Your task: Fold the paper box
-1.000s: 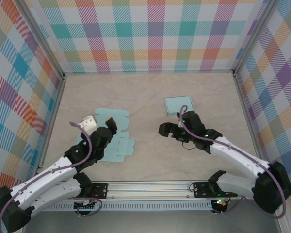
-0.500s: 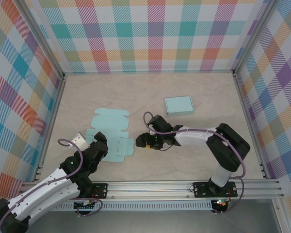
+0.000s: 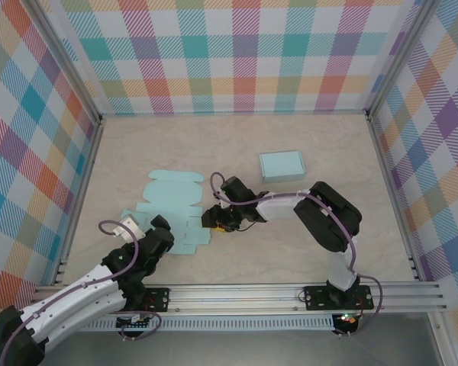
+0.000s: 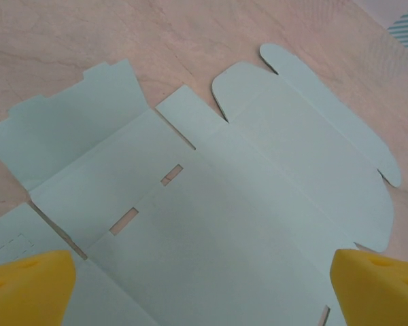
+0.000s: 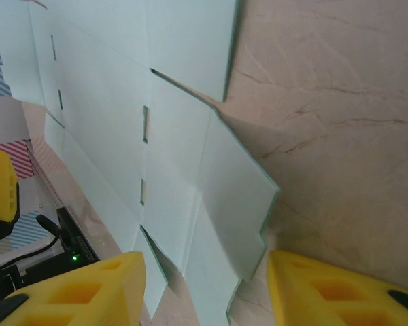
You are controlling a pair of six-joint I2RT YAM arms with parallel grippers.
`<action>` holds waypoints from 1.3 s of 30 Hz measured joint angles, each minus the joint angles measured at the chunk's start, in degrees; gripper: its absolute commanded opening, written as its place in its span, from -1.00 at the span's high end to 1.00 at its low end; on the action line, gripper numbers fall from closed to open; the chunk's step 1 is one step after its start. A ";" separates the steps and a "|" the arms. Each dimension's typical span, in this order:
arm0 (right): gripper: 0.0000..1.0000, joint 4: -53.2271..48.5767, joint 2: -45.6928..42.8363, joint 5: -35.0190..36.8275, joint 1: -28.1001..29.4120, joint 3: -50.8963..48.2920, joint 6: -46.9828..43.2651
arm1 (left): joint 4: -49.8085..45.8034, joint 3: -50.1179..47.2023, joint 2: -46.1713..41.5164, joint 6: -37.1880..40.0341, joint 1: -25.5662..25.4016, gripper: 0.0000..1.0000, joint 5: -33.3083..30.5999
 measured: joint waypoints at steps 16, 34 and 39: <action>0.49 4.85 4.55 -3.89 -0.04 2.49 1.16 | 15.15 -1.66 18.53 8.44 3.41 -0.58 9.40; 1.00 11.54 -7.65 0.96 -7.96 -11.43 1.20 | 19.34 14.49 30.38 17.07 3.89 -1.00 18.03; 1.00 17.22 -14.64 3.50 -11.85 -18.32 3.43 | 19.02 17.51 23.23 18.27 3.89 -1.00 18.25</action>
